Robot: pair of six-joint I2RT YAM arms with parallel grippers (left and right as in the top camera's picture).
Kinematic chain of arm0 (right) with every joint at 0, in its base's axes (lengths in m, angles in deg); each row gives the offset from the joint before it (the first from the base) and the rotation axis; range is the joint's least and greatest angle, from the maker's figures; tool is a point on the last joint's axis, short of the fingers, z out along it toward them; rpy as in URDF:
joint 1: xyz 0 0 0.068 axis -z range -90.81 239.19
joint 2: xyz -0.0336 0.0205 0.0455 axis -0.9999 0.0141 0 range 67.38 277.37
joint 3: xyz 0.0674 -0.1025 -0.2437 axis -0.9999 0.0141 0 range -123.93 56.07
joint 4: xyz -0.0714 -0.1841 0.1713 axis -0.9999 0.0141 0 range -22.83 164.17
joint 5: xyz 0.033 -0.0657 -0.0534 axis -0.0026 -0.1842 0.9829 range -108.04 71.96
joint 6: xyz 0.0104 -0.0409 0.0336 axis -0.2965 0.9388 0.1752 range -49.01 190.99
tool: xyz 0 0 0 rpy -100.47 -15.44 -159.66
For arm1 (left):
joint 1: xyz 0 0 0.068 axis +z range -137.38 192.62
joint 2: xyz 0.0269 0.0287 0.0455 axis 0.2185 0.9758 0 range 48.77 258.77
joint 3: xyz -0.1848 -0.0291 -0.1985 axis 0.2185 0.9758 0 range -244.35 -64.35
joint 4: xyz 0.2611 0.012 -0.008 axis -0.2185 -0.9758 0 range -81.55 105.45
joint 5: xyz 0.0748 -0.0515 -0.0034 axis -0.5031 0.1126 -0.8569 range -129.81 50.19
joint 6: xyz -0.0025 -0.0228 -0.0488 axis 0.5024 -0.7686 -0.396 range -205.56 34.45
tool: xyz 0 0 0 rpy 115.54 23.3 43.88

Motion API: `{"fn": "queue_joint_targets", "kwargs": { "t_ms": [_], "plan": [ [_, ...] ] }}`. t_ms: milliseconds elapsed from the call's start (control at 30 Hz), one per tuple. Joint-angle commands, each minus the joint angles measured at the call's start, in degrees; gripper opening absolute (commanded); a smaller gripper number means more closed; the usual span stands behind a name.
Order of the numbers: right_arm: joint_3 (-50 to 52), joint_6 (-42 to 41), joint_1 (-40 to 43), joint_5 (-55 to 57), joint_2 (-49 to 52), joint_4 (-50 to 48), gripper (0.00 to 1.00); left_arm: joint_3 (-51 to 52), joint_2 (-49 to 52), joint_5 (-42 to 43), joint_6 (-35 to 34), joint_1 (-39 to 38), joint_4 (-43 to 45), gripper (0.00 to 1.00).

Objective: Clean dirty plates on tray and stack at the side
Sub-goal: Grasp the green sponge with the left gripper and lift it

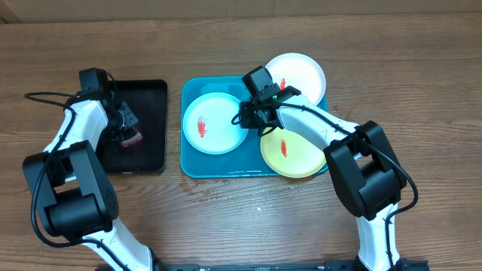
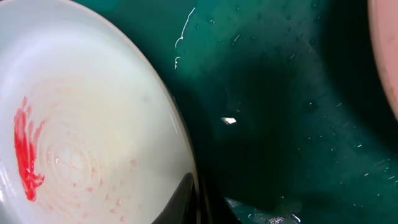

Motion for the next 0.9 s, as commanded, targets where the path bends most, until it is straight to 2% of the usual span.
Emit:
{"fn": "queue_joint_targets", "kwargs": {
  "t_ms": [0,400,600,867],
  "plan": [
    [-1.0,0.4,0.0,1.6,0.4,-0.1,0.04,-0.3,1.3,-0.5,-0.8,-0.1,-1.0,0.04],
    [-1.0,0.3,0.0,1.6,0.4,0.1,0.04,-15.8,-0.1,-0.3,6.3,-2.9,-16.9,0.04],
    [-1.0,0.3,0.2,-0.7,0.4,0.3,0.04,-18.0,-0.1,-0.2,11.3,-5.3,-18.5,0.04],
    [-1.0,0.4,0.2,-1.0,0.4,0.6,0.04,-16.2,1.0,-5.3,12.4,-5.6,-17.0,0.04]
  ]
}}
